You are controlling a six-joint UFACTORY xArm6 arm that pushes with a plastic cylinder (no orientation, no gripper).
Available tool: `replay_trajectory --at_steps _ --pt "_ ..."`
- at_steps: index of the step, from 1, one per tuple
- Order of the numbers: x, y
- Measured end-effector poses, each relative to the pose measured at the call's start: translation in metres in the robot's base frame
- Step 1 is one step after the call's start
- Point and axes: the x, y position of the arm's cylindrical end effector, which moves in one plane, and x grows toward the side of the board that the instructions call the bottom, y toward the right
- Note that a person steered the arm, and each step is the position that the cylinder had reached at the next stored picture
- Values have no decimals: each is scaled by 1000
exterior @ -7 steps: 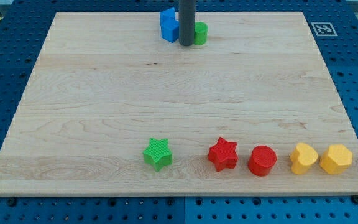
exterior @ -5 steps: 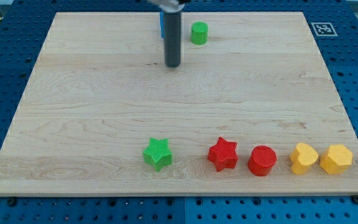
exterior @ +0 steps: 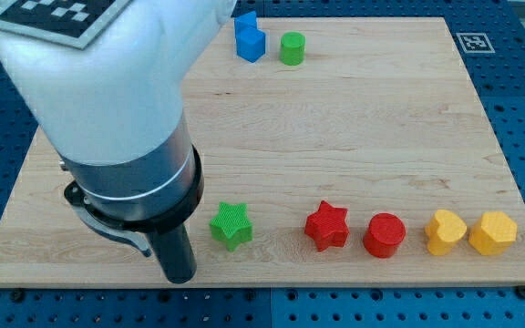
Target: Slide the green star up a bit
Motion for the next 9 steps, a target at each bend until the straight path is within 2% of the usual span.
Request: replay_trajectory --at_steps 2,3,5,7,9 --pt "-25 71" --pt "-40 77" --pt "-41 39" --pt "-62 39" --pt "-71 67"
